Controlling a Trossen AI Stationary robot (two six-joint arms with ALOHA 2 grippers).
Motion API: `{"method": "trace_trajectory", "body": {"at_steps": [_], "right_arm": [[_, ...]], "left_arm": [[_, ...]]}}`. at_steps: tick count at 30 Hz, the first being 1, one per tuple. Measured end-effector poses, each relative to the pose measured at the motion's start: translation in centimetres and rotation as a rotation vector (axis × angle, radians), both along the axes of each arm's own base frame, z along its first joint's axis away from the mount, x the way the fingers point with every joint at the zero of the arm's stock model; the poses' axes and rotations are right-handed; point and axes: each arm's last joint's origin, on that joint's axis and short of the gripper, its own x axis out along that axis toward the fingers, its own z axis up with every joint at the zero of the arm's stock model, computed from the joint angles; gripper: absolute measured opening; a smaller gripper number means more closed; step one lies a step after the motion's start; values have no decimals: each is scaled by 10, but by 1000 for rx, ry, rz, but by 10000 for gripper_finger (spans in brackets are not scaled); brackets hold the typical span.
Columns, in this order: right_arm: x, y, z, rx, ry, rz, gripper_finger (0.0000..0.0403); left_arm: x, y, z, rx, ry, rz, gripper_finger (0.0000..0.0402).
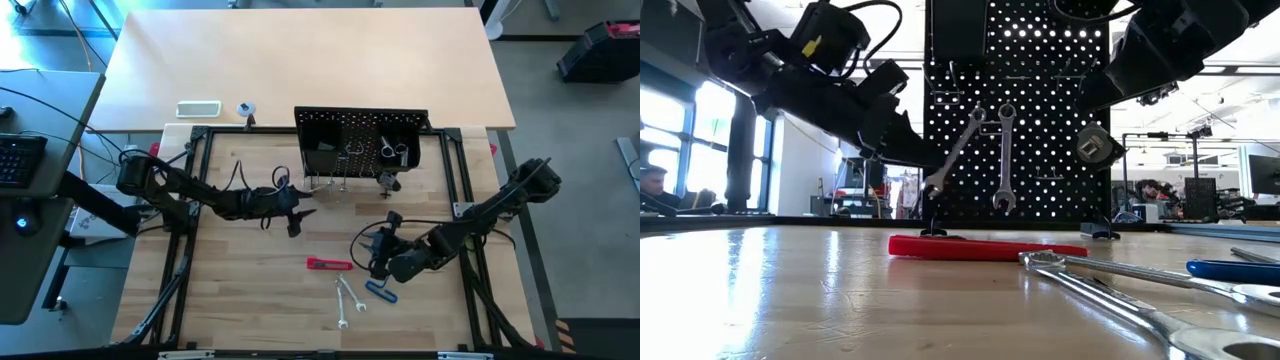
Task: Hang tools onto peg board
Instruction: Hang the wrench on the peg board
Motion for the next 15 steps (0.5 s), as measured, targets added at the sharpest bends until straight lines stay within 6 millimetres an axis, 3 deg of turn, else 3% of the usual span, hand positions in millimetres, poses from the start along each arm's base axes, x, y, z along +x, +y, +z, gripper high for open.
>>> {"method": "trace_trajectory", "body": {"at_steps": [15], "right_arm": [[1,1,1,12,-22,-1,99]], "left_arm": [[4,-3,12,-37,-135,-63,216]]}}
